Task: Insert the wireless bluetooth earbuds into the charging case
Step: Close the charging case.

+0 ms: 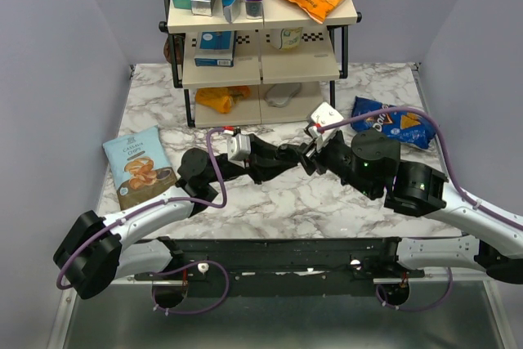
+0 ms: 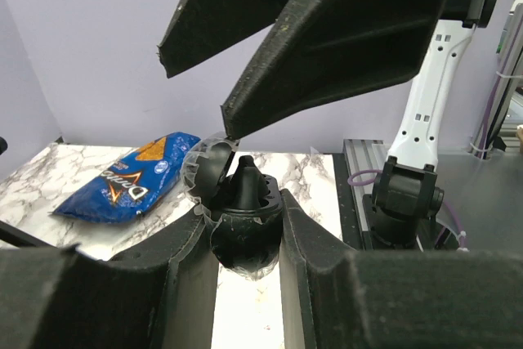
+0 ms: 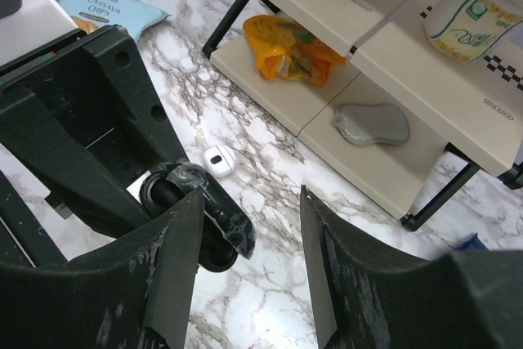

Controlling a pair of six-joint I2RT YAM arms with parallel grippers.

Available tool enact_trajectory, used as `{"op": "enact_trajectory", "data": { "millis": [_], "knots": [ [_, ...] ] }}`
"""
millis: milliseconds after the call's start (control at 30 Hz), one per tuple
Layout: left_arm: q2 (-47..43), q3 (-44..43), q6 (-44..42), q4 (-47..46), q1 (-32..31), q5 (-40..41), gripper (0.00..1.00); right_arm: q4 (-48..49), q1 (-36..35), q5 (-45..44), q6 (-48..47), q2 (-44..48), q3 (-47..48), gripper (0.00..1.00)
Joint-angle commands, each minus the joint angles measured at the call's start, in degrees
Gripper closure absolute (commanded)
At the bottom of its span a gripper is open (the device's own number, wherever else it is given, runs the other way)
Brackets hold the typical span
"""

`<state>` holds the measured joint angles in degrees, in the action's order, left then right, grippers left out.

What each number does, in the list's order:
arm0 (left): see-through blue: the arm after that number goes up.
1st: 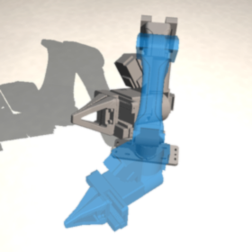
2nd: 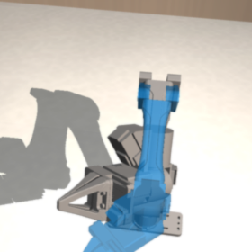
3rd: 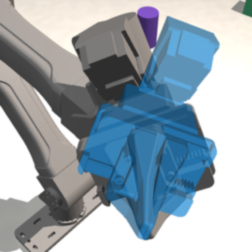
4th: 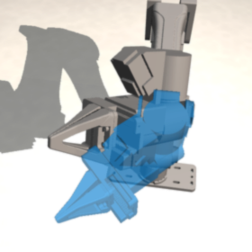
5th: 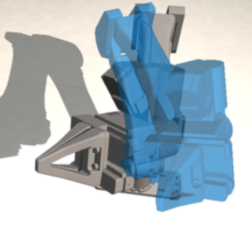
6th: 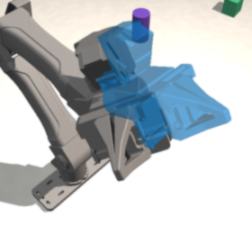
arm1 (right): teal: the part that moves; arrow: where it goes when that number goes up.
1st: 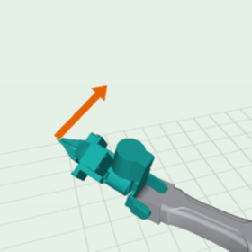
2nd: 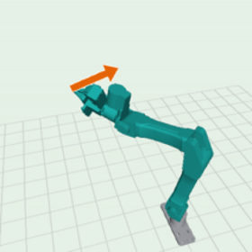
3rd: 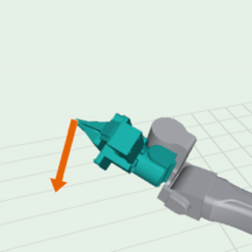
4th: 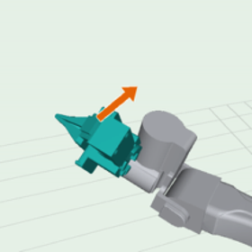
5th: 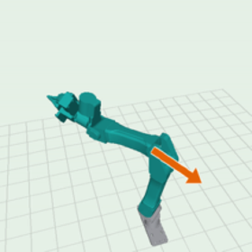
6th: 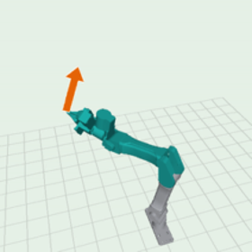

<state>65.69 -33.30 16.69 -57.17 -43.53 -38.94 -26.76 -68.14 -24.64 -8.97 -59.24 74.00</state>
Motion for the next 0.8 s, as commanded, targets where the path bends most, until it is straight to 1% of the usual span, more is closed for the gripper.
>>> {"op": "enact_trajectory", "data": {
  "millis": [0,500,633,700,767],
  "knots": [
    [-0.2,-2.4,-1.2,-2.8,-0.2,1.8,1.00,-3.9,0.0,2.3,0.5,-0.3,0.8,0.42],
    [0.7,-3.5,-0.1,-3.2,0.0,3.7,1.00,-4.0,0.0,2.1,0.8,1.8,0.4,0.41],
    [1.3,-3.4,1.1,-4.8,0.2,3.4,1.00,-1.5,0.0,-2.2,2.2,4.1,-0.5,0.39],
    [1.1,-3.0,1.3,-5.1,0.2,3.4,1.00,2.3,0.1,-4.2,2.5,6.9,-1.7,0.39],
    [1.2,-2.5,2.0,-5.7,0.2,3.4,1.00,4.6,0.0,-8.0,2.6,8.3,-3.1,0.38]
  ]
}}
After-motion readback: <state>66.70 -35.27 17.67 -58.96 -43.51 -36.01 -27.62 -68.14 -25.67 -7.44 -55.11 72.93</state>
